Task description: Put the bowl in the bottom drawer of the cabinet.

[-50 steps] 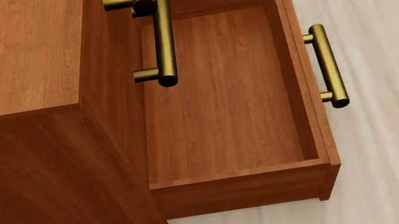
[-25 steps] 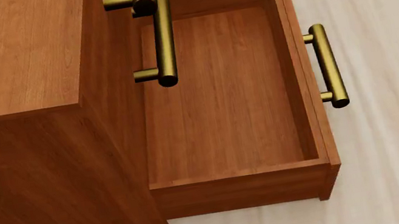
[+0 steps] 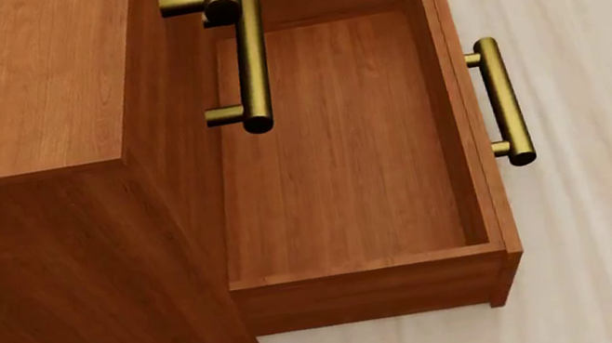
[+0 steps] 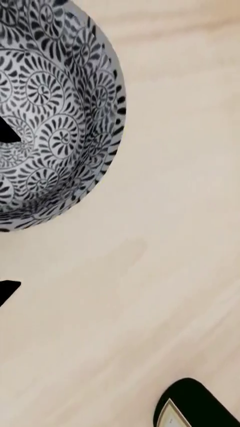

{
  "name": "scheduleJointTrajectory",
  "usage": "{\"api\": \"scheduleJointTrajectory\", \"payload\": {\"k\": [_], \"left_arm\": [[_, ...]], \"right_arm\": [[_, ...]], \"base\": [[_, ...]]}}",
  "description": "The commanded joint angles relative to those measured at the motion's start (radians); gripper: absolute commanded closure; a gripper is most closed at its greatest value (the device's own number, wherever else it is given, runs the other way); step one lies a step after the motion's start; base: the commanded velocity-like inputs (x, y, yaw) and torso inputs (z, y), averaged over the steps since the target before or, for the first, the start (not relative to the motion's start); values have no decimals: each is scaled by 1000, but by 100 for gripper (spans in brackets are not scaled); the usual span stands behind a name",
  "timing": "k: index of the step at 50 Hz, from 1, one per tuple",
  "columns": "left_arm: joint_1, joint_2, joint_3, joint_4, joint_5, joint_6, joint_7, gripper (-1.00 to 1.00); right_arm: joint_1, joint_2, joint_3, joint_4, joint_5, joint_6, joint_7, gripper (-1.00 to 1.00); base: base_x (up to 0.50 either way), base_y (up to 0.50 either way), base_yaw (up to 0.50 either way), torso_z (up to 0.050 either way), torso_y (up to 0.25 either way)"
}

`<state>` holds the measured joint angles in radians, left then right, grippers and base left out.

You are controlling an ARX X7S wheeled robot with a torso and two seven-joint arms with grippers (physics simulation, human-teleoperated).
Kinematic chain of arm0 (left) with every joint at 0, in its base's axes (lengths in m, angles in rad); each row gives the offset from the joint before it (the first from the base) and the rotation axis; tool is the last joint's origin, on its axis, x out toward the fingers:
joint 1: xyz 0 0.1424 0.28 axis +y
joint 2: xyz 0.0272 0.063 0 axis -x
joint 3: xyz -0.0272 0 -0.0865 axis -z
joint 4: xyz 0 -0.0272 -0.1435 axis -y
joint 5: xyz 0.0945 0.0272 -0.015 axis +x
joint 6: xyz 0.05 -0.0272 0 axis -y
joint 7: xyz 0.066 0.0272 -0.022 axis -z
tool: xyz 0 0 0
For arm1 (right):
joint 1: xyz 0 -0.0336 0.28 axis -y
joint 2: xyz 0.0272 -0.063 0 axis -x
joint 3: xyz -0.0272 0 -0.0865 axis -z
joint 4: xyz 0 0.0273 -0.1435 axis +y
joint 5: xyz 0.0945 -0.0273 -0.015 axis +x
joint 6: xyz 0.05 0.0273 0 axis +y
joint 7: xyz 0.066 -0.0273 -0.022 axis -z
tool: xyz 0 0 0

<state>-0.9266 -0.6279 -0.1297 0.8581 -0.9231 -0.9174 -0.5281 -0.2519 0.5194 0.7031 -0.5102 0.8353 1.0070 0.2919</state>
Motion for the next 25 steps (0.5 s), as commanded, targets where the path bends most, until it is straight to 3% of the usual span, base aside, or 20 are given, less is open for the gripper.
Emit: {"api": "scheduleJointTrajectory", "payload": {"k": [1,2,25], "left_arm": [[1,-3,5,-1,1,5,-3,-100],[1,-3,6,0,1,4,-3,-100],[-4,-16,-8,6,-32,0,-20,-100]], "right_arm": [[-5,-10,3,37,-80,-6,-9,-100],[-7,-10,6,31,-83,-7,-3,100],[-22,-3,55,-23,-50,15,10,100]], "base": [[0,-3,0,0,0],[0,0,0,0,0],[1,-1,0,0,-1]]}}
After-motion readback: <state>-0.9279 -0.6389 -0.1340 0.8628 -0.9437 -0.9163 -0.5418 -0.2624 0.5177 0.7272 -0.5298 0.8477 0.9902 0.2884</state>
